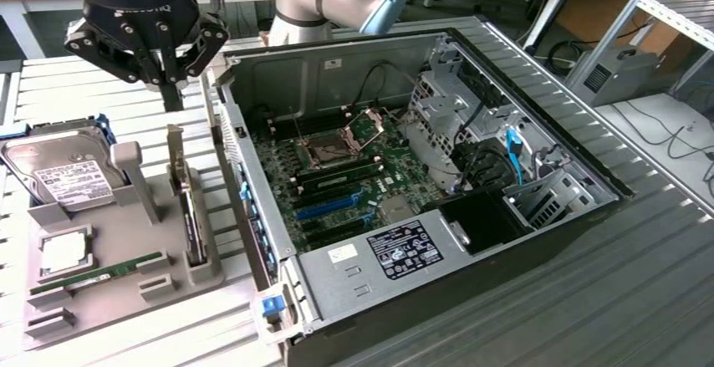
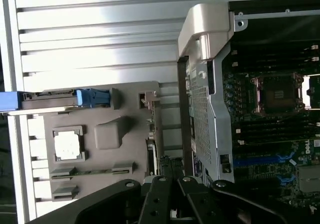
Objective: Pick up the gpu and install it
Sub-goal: 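Reach for the gpu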
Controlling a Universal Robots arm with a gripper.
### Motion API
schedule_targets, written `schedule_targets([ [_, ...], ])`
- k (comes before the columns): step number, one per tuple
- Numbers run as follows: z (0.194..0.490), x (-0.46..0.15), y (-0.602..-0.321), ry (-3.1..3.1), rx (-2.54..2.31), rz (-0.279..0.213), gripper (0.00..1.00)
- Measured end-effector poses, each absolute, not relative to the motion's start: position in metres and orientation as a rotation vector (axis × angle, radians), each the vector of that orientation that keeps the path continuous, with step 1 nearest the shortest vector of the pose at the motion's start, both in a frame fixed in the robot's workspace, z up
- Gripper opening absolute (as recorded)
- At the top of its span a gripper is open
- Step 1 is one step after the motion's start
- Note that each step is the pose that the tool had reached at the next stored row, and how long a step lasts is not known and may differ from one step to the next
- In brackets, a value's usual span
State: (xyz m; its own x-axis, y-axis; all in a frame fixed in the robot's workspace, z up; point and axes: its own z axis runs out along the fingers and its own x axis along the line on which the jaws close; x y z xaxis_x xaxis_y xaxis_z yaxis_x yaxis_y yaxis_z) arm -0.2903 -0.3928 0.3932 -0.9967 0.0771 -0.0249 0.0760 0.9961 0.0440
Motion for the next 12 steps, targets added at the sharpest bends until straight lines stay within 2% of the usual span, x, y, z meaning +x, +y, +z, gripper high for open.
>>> schedule_targets([
  [12,0.3931,-0.2991,-0.3950,3.112,0.119,0.067,0.11],
])
